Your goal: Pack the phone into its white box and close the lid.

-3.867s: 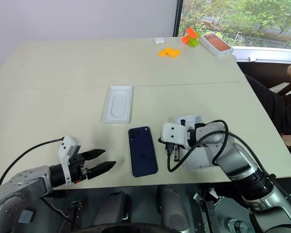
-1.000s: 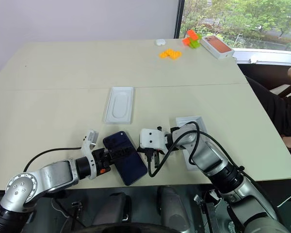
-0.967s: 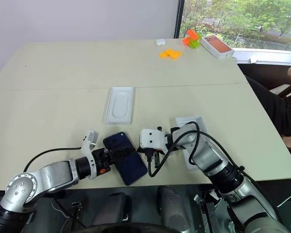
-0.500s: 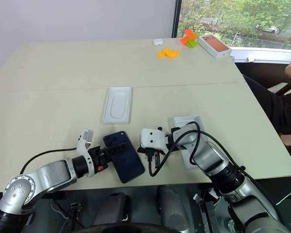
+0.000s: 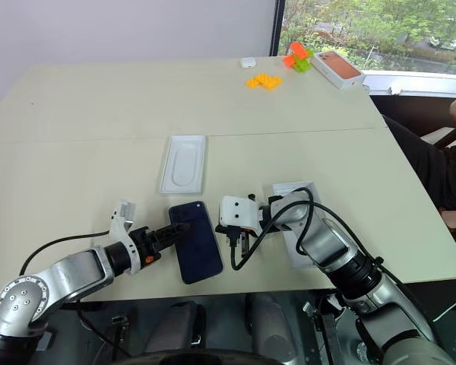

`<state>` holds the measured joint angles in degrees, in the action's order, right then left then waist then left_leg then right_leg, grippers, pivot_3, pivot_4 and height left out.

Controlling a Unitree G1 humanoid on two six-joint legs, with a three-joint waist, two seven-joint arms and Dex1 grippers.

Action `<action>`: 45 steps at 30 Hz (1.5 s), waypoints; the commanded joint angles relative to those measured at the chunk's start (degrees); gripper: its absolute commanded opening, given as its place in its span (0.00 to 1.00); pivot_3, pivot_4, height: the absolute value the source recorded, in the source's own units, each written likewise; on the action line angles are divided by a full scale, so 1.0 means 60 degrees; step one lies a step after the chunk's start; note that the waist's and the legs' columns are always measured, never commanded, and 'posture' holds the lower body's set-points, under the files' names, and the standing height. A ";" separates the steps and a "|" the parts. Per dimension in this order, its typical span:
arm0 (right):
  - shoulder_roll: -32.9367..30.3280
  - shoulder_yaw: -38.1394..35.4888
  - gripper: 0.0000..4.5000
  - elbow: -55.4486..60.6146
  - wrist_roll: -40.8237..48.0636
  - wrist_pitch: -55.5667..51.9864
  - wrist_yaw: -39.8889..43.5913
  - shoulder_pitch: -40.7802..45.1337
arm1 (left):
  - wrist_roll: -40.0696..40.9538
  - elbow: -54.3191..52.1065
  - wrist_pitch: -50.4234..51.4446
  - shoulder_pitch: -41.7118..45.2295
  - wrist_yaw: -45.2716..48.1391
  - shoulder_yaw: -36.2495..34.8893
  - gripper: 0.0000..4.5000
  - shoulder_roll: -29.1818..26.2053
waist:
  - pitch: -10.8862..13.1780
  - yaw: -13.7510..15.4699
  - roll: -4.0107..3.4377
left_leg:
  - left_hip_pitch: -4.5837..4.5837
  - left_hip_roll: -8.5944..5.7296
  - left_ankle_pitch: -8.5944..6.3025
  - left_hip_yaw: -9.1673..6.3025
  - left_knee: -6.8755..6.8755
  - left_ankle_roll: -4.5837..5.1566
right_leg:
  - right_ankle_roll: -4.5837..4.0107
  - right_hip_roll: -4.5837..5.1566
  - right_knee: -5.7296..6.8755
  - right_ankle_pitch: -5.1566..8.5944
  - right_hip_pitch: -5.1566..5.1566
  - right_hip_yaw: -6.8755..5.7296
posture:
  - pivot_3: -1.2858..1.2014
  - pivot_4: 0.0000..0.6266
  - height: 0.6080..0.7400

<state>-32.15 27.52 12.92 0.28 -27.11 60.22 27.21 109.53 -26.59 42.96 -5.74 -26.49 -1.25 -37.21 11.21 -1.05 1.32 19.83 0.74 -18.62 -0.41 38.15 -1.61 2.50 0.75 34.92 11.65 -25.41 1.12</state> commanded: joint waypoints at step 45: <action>0.1994 -0.0271 0.49 -0.3584 -0.0432 0.2687 -0.0654 0.2823 | 0.0443 -0.0336 0.0050 -0.4070 0.4533 -0.4300 0.00 -0.0346 | 0.0005 0.0010 -0.0002 | 0.0104 -0.0002 -0.0002 0.0011 0.0004 0.0006 | -0.0039 0.0012 -0.0056 -0.0027 -0.0057 -0.0016 | 0.52 0.24 1.00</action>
<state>-21.04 25.70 -8.91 -2.35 -13.30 55.34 42.55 111.79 -27.73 43.31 -30.02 -1.10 -24.96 -38.81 11.24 -0.99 1.30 20.45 0.72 -18.62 -0.35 38.17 -1.57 2.27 0.82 34.58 11.49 -25.76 1.02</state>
